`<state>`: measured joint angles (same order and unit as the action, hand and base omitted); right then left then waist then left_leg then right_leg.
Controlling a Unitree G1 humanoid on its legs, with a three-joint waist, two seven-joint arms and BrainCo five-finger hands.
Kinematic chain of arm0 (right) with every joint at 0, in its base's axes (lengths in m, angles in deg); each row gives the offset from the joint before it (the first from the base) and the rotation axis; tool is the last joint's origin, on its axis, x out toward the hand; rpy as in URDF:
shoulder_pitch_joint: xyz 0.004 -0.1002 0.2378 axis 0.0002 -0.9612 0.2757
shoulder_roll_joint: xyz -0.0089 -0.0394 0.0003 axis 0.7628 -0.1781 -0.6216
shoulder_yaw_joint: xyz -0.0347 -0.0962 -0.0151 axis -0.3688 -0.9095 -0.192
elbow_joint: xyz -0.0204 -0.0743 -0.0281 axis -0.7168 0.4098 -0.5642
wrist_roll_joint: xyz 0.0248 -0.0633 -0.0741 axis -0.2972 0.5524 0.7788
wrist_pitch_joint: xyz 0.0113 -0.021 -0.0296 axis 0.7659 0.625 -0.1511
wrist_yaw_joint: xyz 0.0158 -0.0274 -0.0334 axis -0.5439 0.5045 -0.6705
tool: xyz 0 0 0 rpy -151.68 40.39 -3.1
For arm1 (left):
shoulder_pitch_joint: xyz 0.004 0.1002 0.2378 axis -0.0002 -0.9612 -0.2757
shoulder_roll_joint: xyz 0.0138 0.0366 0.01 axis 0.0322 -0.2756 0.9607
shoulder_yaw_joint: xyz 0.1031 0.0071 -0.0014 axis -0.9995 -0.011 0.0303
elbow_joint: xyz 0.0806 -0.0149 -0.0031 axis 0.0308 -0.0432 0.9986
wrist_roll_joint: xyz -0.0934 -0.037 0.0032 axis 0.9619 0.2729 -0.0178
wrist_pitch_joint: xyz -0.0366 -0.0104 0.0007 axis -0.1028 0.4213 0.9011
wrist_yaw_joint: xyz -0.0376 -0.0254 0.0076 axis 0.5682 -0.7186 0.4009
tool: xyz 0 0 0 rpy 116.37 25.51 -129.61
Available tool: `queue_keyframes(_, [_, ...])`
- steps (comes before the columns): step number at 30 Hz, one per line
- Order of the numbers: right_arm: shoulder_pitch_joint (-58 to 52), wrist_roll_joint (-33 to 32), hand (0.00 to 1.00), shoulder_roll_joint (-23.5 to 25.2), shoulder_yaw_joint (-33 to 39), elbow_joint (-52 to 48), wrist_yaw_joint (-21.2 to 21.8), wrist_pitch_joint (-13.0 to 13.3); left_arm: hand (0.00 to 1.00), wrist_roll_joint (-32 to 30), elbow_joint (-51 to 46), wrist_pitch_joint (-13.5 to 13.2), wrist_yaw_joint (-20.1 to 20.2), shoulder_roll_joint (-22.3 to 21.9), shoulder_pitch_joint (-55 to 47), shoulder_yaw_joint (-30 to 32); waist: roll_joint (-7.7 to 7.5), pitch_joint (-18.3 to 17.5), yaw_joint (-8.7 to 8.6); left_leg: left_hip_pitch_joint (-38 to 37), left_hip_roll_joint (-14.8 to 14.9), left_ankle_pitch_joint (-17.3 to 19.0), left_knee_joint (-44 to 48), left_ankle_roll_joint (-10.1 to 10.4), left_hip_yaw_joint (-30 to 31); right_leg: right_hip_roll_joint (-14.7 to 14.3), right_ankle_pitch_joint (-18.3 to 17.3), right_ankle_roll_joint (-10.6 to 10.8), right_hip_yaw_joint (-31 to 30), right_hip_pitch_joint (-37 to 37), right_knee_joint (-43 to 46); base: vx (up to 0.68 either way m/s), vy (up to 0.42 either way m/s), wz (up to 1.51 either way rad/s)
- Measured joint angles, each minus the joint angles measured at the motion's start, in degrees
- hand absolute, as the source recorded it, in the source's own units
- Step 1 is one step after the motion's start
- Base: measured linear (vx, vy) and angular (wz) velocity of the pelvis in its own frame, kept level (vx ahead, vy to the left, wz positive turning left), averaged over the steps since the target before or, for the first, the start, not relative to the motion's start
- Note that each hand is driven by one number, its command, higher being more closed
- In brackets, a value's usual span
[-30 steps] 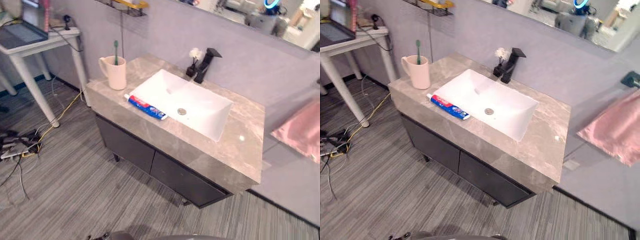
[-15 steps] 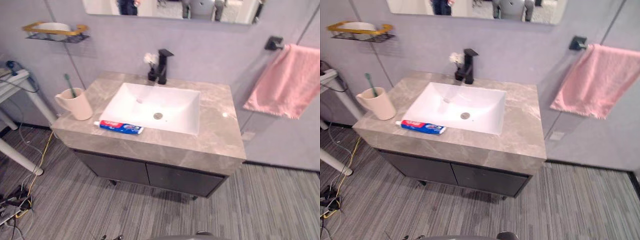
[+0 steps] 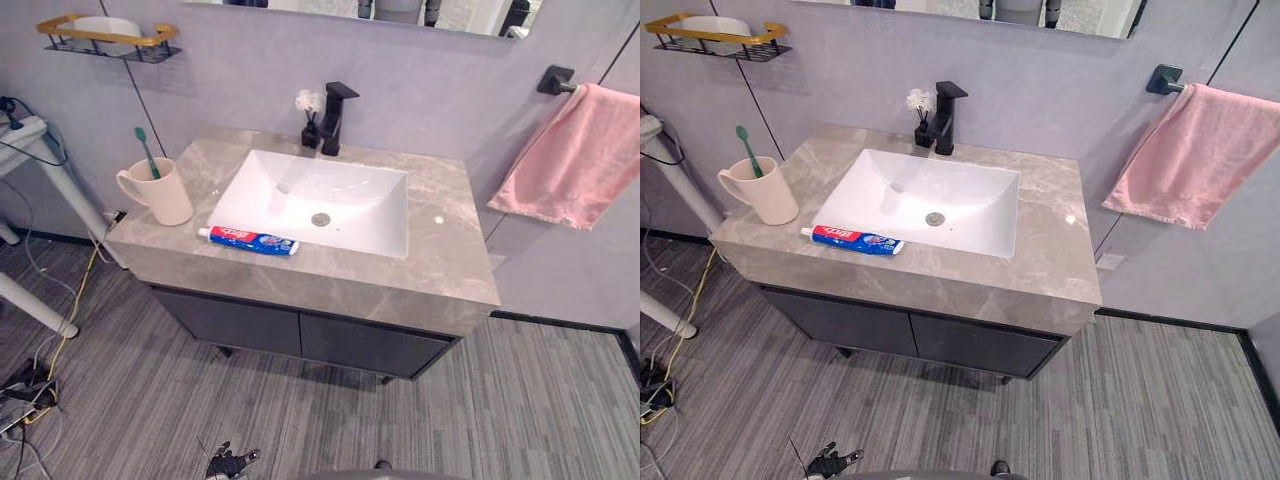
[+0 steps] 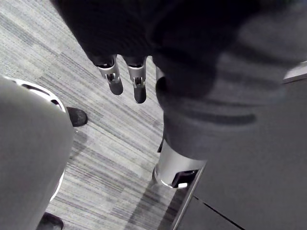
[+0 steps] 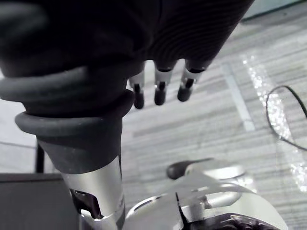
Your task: Organize washtable
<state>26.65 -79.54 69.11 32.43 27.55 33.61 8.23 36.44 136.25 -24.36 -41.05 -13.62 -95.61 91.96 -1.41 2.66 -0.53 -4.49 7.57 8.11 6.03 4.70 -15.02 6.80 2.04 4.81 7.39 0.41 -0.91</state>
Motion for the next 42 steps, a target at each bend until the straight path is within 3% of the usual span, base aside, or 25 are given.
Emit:
queue_keyframes(4, [3.3,1.2,0.00,-1.6,-3.9,-0.3,0.0,0.2,0.00,3.1,-1.9,-0.9,-0.2,0.4,1.1,3.4,-2.07,4.2,1.67,8.2,0.6,1.8,17.1,0.2,4.9,2.5,-1.4,1.1,-5.3,-3.3,3.4,-0.12,0.052,-0.40])
queue_keyframes(5, [3.5,1.6,0.00,-2.3,-4.0,-1.3,0.1,0.2,0.00,4.3,-2.1,-1.1,-0.2,0.1,0.6,4.2,-0.62,4.4,1.83,9.8,1.7,3.6,20.3,-1.1,6.2,2.2,-1.4,1.2,-7.4,-4.2,3.8,-0.17,0.144,-0.73])
queue_keyframes(7, [3.4,1.6,0.00,-3.3,-4.0,-2.3,0.1,0.2,0.00,5.1,-2.2,-1.0,-0.3,-0.1,-1.1,4.1,0.72,4.4,1.19,10.6,3.9,4.0,20.6,-1.4,7.3,2.4,-2.1,2.2,-10.2,-5.4,3.8,-0.10,0.182,-0.75])
queue_keyframes(8, [2.6,1.6,0.00,-3.6,-4.2,-2.8,0.1,0.2,0.00,5.2,-2.2,-1.0,-0.3,-0.2,-1.5,3.9,1.25,4.2,1.04,10.5,5.3,4.0,17.8,-1.5,8.0,2.8,-2.6,2.9,-11.4,-6.4,3.9,-0.07,0.309,-0.73])
queue_keyframes(9, [1.6,1.5,0.00,-4.5,-4.3,-3.0,0.1,0.3,0.00,5.5,-1.8,-1.0,-0.3,-0.5,-2.1,3.0,2.83,3.6,1.01,10.1,6.4,4.9,12.7,-3.1,9.5,2.4,-3.3,4.3,-11.3,-7.3,4.3,-0.04,0.285,-0.59])
queue_keyframes(10, [2.0,1.5,0.00,-5.1,-3.8,-2.5,0.0,0.2,0.00,5.6,-0.9,-1.1,-0.1,-1.0,-2.1,2.2,4.65,3.7,1.27,10.1,6.9,5.6,11.9,2.5,9.5,2.5,-3.7,6.0,-11.2,-10.0,9.2,-0.03,0.229,-0.35])
queue_keyframes(11, [2.0,1.5,0.00,-4.8,-3.6,-2.2,0.1,-0.1,0.00,6.2,-0.6,-1.1,-0.1,-0.4,-2.3,2.4,3.39,3.6,0.98,9.9,5.7,6.0,12.4,1.9,9.0,3.3,-5.3,7.3,-11.0,-12.1,15.6,0.06,0.188,-0.01])
queue_keyframes(12, [0.8,1.9,0.00,-4.6,-3.5,-1.3,0.9,-0.3,0.00,6.8,-0.4,-1.0,0.0,0.9,-2.8,2.4,1.06,3.2,-0.27,8.5,3.1,6.4,12.5,1.4,9.4,4.8,-9.4,6.7,-10.4,-11.9,23.4,0.09,0.168,0.18])
queue_keyframes(13, [0.3,2.0,0.00,-4.5,-3.2,-0.7,1.1,-0.3,0.00,6.9,-0.4,-1.0,0.0,1.4,-3.1,2.4,-0.03,2.6,-0.35,8.1,1.8,6.7,12.5,1.3,9.2,5.8,-10.7,5.8,-10.2,-11.2,22.7,0.15,0.153,0.24])
queue_keyframes(16, [1.2,1.9,0.00,-4.1,-0.3,1.5,1.2,-0.8,0.00,7.2,-0.1,-1.0,0.0,1.7,-2.6,1.8,-0.21,2.0,-0.23,8.0,0.2,8.7,15.8,1.9,8.3,7.4,-11.0,7.4,-10.7,-9.6,20.4,0.10,0.144,-0.09])
queue_keyframes(18, [1.4,1.3,0.00,-3.1,2.5,1.4,1.1,-0.7,0.00,5.8,0.1,-1.0,0.0,1.6,-2.7,0.2,1.07,2.1,-0.35,7.9,0.2,10.6,18.7,1.8,7.8,7.7,-10.3,8.0,-11.3,-8.4,18.7,0.08,0.161,-0.24])
queue_keyframes(20, [1.0,-0.2,0.00,-2.3,5.5,1.2,1.0,-0.8,0.00,1.2,2.1,-0.9,0.0,2.2,-2.0,-2.2,1.70,1.5,-1.81,7.7,-1.1,11.3,19.1,0.9,7.7,9.4,-6.8,8.6,-11.8,-5.7,13.7,0.08,0.213,-0.16])
queue_keyframes(22, [1.0,-1.0,0.00,-1.6,6.5,1.1,0.8,-0.8,0.00,-1.9,3.1,-0.9,0.0,2.4,-1.3,-4.8,2.87,1.2,-1.80,7.8,-1.5,12.0,19.3,-0.3,6.0,9.1,-2.8,7.1,-13.1,-7.4,12.8,0.01,0.220,-0.54])
queue_keyframes(23, [1.4,-1.7,0.00,-1.7,6.8,0.8,0.6,-0.8,0.00,-2.3,3.6,-0.9,0.0,2.3,-1.1,-6.1,3.73,0.9,-1.44,7.6,-0.7,12.4,18.4,-0.9,3.0,7.9,0.5,3.0,-13.8,-9.7,13.0,-0.04,0.244,-0.95])
queue_keyframes(24, [1.9,-2.2,0.00,-1.7,6.7,0.8,0.4,-1.1,0.00,-2.4,3.6,-0.9,0.0,2.3,-1.4,-6.5,3.94,0.8,-1.24,7.2,-0.3,12.4,17.7,-1.0,1.6,7.2,2.7,0.3,-13.5,-10.9,12.9,-0.11,0.296,-1.23])
queue_keyframes(25, [2.7,-2.4,0.00,-2.0,5.3,0.6,-0.1,-1.3,0.00,-2.4,3.7,-0.8,0.0,2.1,-1.7,-6.6,4.71,0.6,-1.05,6.2,0.0,11.5,15.2,-2.6,-1.0,6.3,6.5,-1.9,-11.3,-11.5,11.3,-0.14,0.269,-1.02])
queue_keyframes(27, [2.9,-2.4,0.00,-1.1,3.7,0.5,-0.1,-1.3,0.00,-2.6,3.8,-0.5,0.2,3.2,-1.7,-7.1,3.59,1.2,-2.18,4.5,-0.3,10.6,12.8,-4.1,-2.8,4.2,0.1,1.1,-8.6,-12.5,20.8,-0.12,0.199,-0.58])
queue_keyframes(29, [2.2,-2.4,0.00,-0.4,2.7,0.9,0.0,-1.4,0.00,-2.8,3.8,-0.5,1.0,4.0,-1.6,-7.1,2.14,1.3,-1.85,2.3,-1.0,9.4,10.2,-4.9,-3.5,-1.7,-10.1,0.8,-6.7,-10.3,29.1,-0.06,0.113,-0.15])
queue_keyframes(31, [2.3,-2.2,0.00,-0.5,2.2,1.0,0.1,-1.4,0.00,-3.6,3.8,-0.3,1.3,4.0,-1.5,-7.1,1.82,1.3,-1.68,1.0,-3.1,7.6,7.4,-5.3,-3.6,-4.0,-13.4,-0.2,-5.1,-7.8,25.5,0.01,0.072,-0.02])
queue_keyframes(32, [2.4,-2.0,0.00,-0.7,1.5,1.3,0.4,-1.4,0.00,-3.9,3.8,0.2,1.4,3.9,-1.5,-7.1,1.25,1.1,-1.63,0.6,-4.7,6.4,5.4,-5.5,-3.6,-3.5,-13.5,-1.1,-5.0,-5.4,20.5,0.04,0.052,-0.04])
queue_keyframes(35, [2.5,-1.8,0.00,-1.2,1.1,1.4,2.1,-1.2,0.00,-4.0,3.8,0.7,1.4,3.4,-1.3,-7.1,2.07,1.5,-1.71,0.8,-5.7,4.3,3.6,-5.4,-2.0,-3.2,-11.8,-3.2,-5.8,-2.4,13.3,-0.01,0.016,0.09])
queue_keyframes(38, [2.6,-1.8,0.00,-1.6,1.1,3.5,3.3,-1.2,0.00,-4.1,3.8,0.8,1.3,3.3,-1.5,-6.9,1.97,1.3,-0.79,-0.5,-5.7,2.7,0.7,-4.9,0.2,-3.7,-9.1,-3.0,-4.9,0.6,8.2,0.00,-0.017,0.07])
queue_keyframes(39, [3.2,-1.8,0.00,-1.4,0.6,7.5,4.1,-1.2,0.00,-4.1,4.6,1.2,1.4,3.2,-1.5,-2.0,-0.19,0.6,1.35,-2.2,-7.6,-3.5,-8.1,-5.2,5.5,-3.7,-4.2,-3.7,-2.2,2.3,1.1,0.00,-0.003,0.04])
queue_keyframes(42, [3.2,-1.8,0.00,-1.4,0.6,7.5,4.1,-1.2,0.00,-4.1,4.6,1.2,1.4,3.2,-1.5,-2.0,-0.19,0.6,1.35,-2.2,-7.6,-3.5,-8.1,-5.2,5.5,-3.7,-4.2,-3.7,-2.2,2.3,1.1,0.00,0.000,0.00])
